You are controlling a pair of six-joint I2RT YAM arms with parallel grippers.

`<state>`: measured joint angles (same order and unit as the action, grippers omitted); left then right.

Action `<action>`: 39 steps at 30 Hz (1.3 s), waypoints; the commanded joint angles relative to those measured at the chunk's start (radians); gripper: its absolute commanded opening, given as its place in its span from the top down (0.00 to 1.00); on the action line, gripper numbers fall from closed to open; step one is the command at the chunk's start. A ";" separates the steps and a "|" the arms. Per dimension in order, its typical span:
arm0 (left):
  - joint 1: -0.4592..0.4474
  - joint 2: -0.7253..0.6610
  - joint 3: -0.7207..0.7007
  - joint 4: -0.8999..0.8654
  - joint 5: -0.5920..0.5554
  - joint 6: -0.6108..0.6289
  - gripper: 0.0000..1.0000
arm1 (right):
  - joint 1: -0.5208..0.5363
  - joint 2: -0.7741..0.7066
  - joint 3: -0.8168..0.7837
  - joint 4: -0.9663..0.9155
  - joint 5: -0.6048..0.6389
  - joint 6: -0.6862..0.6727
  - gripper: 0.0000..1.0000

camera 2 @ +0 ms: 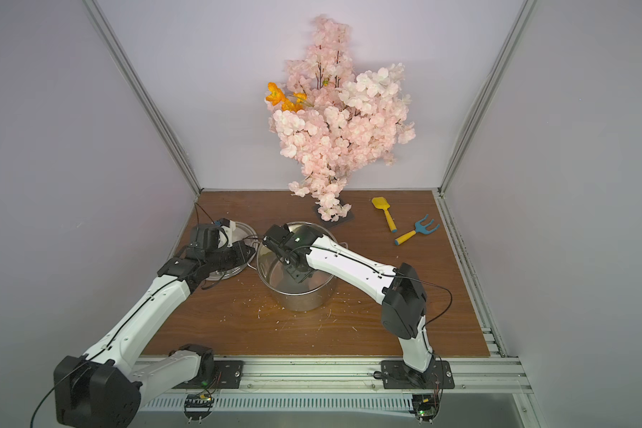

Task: Stir the soup with a spoon
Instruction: Stir the soup in the pan with a stick.

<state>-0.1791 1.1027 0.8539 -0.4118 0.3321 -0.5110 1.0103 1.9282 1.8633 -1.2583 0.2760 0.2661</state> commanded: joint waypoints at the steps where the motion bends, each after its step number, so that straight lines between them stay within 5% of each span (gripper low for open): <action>1: -0.016 0.000 -0.007 0.001 0.018 0.035 1.00 | 0.052 -0.012 0.023 0.028 -0.029 -0.002 1.00; 7: -0.016 -0.001 -0.001 0.001 0.018 0.034 0.99 | 0.096 -0.110 -0.137 0.005 0.026 0.053 1.00; 15: -0.017 0.001 -0.004 0.002 0.019 0.032 0.99 | 0.002 -0.209 -0.318 0.014 0.108 0.061 1.00; 24: -0.020 0.002 -0.007 0.002 0.019 0.031 0.99 | -0.058 -0.115 -0.162 0.052 0.066 0.014 1.00; 32: -0.022 0.008 -0.009 0.006 0.016 0.026 0.99 | 0.022 -0.039 -0.032 0.048 -0.015 -0.011 1.00; 39: -0.022 0.009 -0.001 0.007 0.017 0.028 0.99 | 0.090 -0.115 -0.155 0.007 0.046 0.038 1.00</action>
<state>-0.1856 1.1061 0.8539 -0.4095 0.3321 -0.5102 1.1004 1.8740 1.7676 -1.2232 0.2852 0.2779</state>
